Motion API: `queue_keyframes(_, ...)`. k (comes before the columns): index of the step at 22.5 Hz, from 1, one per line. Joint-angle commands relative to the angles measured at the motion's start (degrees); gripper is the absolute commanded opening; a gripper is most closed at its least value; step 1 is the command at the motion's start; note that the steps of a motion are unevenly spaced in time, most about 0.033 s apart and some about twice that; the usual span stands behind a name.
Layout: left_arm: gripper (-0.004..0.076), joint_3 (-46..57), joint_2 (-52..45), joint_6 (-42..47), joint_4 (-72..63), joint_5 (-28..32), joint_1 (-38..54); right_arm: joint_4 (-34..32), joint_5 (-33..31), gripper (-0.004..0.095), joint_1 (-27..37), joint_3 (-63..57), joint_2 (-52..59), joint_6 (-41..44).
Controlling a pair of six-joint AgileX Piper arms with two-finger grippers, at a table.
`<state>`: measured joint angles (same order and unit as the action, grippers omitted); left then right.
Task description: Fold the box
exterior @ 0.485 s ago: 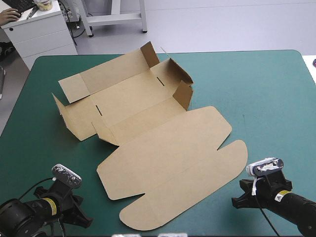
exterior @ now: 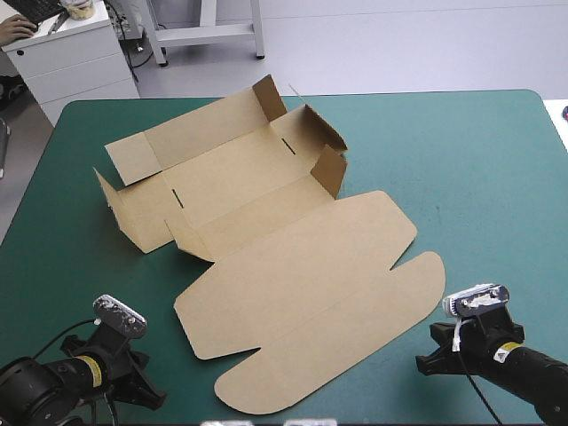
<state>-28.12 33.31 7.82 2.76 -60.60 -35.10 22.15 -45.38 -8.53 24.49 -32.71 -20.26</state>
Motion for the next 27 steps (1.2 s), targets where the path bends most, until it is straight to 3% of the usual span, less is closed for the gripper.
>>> queue_keyframes(1,-0.0010,-1.55,0.28,0.56,-0.07,2.10,-0.33,1.38,2.24,-0.0020,-0.11,1.41,-0.06,-0.61)
queue_keyframes(5,-0.0010,-1.55,0.28,0.56,-0.07,2.10,-0.33,2.34,2.11,0.0022,-0.11,1.41,-0.06,-1.96)
queue_keyframes(7,-0.0010,-1.55,0.28,0.56,-0.07,2.10,-0.33,3.20,1.93,0.0198,-0.11,1.41,-0.06,-3.23)
queue_keyframes(8,-0.0010,-1.55,0.28,0.56,-0.07,2.10,-0.33,3.20,1.93,0.0408,-0.11,1.41,-0.06,-3.23)
queue_keyframes(9,-0.0010,-1.55,0.28,0.56,-0.07,2.10,-0.33,3.20,1.93,0.0498,-0.11,1.41,-0.06,-3.23)
queue_keyframes(10,-0.0010,-1.55,0.28,0.56,-0.07,2.10,-0.33,3.20,1.81,0.0684,-0.11,1.52,-0.06,-3.02)
queue_keyframes(12,-0.0010,-1.55,0.28,0.56,-0.07,2.10,-0.33,2.25,-0.86,0.0783,-0.11,2.63,-0.17,-3.02)
queue_keyframes(15,-0.0010,-1.55,0.28,0.56,-0.07,2.10,-0.33,-2.19,-6.33,0.0777,-0.11,6.97,-0.92,-2.23)
queue_keyframes(22,-0.0010,-1.55,0.28,0.56,-0.07,2.10,-0.33,-1.92,-20.24,0.0766,-0.11,20.08,-8.83,-1.95)
queue_keyframes(27,-0.0010,-1.55,0.28,0.56,-0.07,2.10,-0.33,-1.92,-20.04,0.0764,-0.11,27.33,-16.64,-3.53)
